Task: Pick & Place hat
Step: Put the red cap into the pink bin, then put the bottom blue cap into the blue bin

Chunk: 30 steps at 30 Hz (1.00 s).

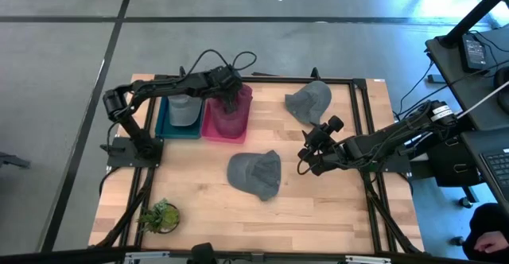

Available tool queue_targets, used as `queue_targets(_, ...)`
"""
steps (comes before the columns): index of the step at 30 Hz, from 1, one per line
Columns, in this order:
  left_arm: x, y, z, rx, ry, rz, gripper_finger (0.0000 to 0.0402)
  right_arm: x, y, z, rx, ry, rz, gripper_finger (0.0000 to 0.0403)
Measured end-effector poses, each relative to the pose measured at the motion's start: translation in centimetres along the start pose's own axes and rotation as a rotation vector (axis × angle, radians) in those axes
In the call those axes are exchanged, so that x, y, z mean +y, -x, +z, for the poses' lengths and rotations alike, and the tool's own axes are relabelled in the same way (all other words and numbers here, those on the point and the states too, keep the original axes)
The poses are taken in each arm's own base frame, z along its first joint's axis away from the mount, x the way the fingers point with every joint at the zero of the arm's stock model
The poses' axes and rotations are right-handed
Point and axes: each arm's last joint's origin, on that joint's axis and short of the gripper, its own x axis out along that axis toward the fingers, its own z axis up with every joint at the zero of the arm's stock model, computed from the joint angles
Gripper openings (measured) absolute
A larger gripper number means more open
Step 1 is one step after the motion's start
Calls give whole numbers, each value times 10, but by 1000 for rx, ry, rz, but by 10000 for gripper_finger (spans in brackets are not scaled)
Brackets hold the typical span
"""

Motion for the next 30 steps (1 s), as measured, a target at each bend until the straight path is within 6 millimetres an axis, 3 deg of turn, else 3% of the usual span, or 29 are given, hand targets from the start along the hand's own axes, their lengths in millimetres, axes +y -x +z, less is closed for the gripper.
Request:
queue_targets(6, 3, 8, 1, -53, 1, -112, 182, 0, -3, 0, 44, -7, 43, 194)
queue_targets(16, 21, 44, 1, -187, 78, -177, 181, -1, -9, 0, 102, -29, 82, 194)
queue_targets(20, 22, 64, 4, -289, 118, -315, 182, -1, -11, 1, 122, -42, 107, 194)
queue_targets(24, 2, 80, 11, -375, 103, -550, 180, 1, -12, 4, 115, -90, 139, 194)
queue_targets(30, -50, 99, 22, -420, -4, -676, 182, 6, -12, 8, 152, -118, 266, 194)
